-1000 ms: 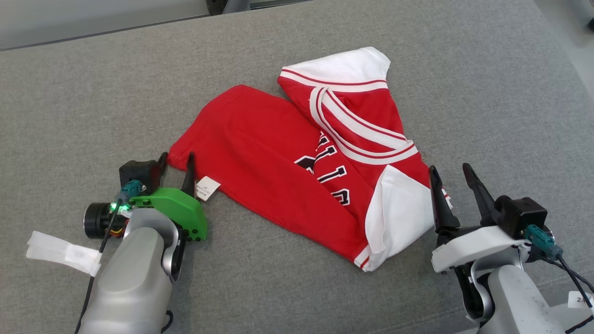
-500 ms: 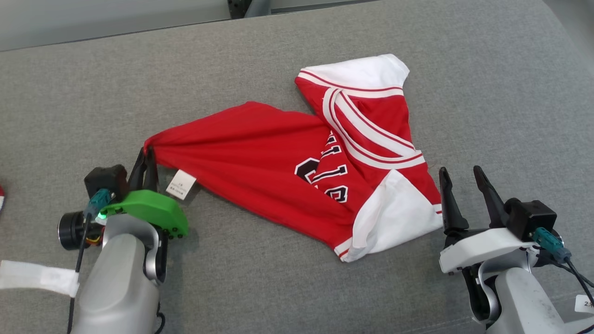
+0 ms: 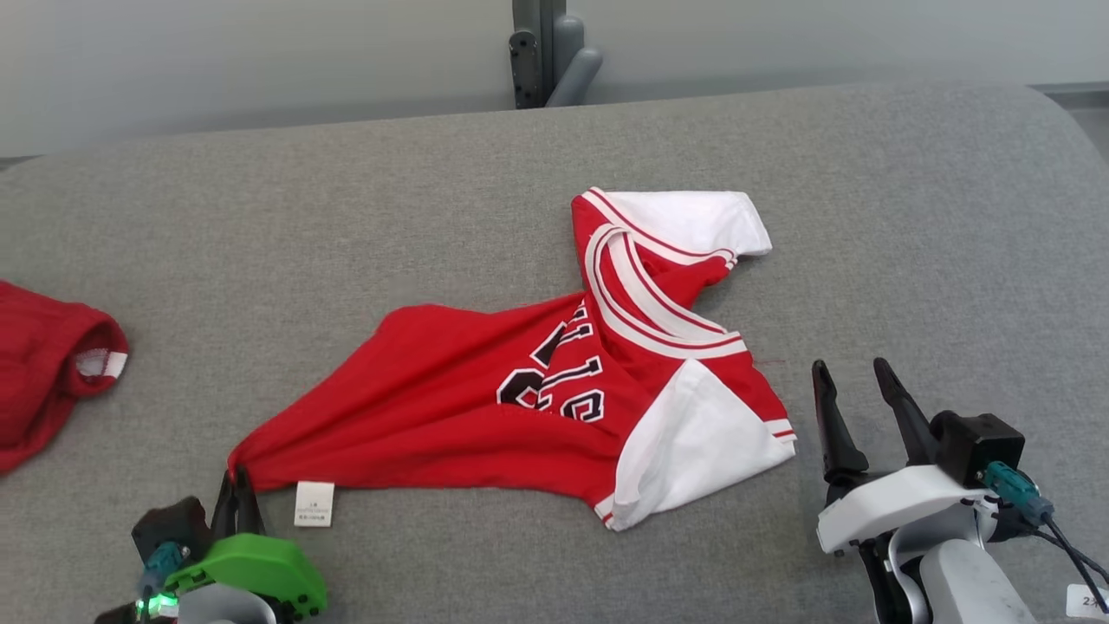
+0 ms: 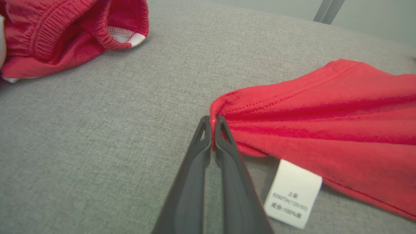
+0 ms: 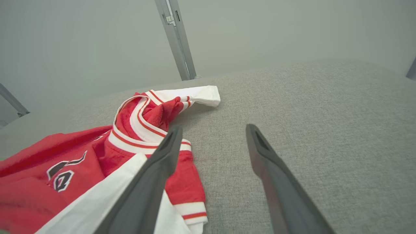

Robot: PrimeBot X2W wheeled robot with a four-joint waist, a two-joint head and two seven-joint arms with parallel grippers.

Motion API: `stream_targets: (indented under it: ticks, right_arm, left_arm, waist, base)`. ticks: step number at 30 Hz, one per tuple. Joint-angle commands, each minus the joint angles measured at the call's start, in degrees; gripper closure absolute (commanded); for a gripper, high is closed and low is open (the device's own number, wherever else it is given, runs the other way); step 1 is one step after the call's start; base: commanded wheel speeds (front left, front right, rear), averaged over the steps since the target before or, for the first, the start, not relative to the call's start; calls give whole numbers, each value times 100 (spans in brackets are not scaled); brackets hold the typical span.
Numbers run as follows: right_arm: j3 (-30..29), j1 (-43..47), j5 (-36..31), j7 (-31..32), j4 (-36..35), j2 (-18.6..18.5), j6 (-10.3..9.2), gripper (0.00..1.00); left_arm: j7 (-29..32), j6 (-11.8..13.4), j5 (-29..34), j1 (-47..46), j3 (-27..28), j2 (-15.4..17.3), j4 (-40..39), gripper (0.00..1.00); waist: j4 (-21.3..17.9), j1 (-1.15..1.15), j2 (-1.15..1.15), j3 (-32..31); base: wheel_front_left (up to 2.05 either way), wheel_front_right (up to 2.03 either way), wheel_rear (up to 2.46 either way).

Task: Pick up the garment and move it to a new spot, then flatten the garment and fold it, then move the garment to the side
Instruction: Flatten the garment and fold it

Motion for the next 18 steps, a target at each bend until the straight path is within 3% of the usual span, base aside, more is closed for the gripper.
stream_targets:
  ticks: [1,2,3,4,12,18]
  right_arm:
    - [10,79,13,-3,28,-22,-2,0]
    - [19,101,7,-3,33,-21,-2,0]
    - [20,124,-4,-3,42,-21,-2,0]
    - [28,135,-14,-3,58,-20,-2,0]
    - [557,-495,-155,-3,300,-179,-2,0]
    - [1284,-1541,110,48,1516,-452,-3,0]
  left_arm:
    - [-2,-17,80,180,35,-20,-67,100]
    - [-2,-9,125,279,29,-58,-112,97]
    - [-2,-47,180,354,-18,-85,-141,60]
    - [-2,-75,232,416,-75,-100,-184,0]
    - [-2,-193,162,561,-313,-152,-640,0]
    - [-3,-120,-40,509,-805,-143,-832,0]
  waist:
    - [212,0,0,-248]
    - [237,0,0,-280]
    - [267,0,0,-298]
    - [303,0,0,-313]
    - [713,0,0,-119]
    - [1133,0,0,-5]
  base:
    - [0,0,0]
    - [0,0,0]
    - [0,0,0]
    - [0,0,0]
    - [0,0,0]
    - [0,0,0]
